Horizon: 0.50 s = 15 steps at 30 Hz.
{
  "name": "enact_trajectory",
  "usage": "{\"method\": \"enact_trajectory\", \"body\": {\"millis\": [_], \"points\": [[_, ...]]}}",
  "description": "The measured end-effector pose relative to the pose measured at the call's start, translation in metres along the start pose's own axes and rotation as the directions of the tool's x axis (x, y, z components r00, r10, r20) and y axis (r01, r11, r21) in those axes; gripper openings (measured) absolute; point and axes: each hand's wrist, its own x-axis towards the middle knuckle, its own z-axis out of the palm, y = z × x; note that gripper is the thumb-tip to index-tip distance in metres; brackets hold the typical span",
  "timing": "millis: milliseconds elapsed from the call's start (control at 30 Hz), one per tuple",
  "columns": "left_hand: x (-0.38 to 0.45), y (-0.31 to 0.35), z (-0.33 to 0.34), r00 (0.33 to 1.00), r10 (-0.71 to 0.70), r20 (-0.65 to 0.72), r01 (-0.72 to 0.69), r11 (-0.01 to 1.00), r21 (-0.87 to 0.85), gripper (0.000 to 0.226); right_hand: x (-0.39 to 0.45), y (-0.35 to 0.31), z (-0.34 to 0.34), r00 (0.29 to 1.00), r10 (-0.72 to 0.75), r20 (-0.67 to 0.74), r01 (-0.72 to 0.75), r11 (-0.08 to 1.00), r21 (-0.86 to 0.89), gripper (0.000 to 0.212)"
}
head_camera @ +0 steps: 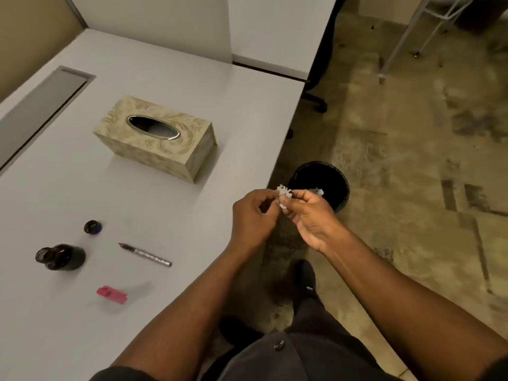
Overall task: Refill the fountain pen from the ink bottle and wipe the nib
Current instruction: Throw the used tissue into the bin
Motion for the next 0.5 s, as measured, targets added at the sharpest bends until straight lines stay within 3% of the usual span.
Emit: {"method": "enact_trajectory", "body": {"millis": [100, 233, 400, 500], "points": [[0.029, 0.008, 0.034, 0.997, -0.046, 0.061, 0.045, 0.999, 0.023, 0.02, 0.025, -0.018, -0.03, 0.998, 0.023, -0.06, -0.022, 0.999, 0.028, 0.023], [0.076, 0.009, 0.078, 0.997, -0.025, 0.073, 0.007, 0.97, 0.242, 0.031, 0.069, -0.046, -0.068, 0.983, -0.084, -0.164, 0.054, 0.982, -0.181, 0.022], [0.168, 0.005, 0.119, 0.982, 0.104, 0.161, -0.174, 0.835, 0.523, 0.055, 0.138, -0.067, -0.117, 0.951, -0.161, -0.265, 0.076, 0.949, -0.304, 0.022], [0.226, -0.004, 0.137, 0.975, 0.12, 0.19, -0.22, 0.681, 0.698, 0.067, 0.19, -0.064, -0.146, 0.92, -0.226, -0.32, 0.08, 0.908, -0.411, 0.023]]}}
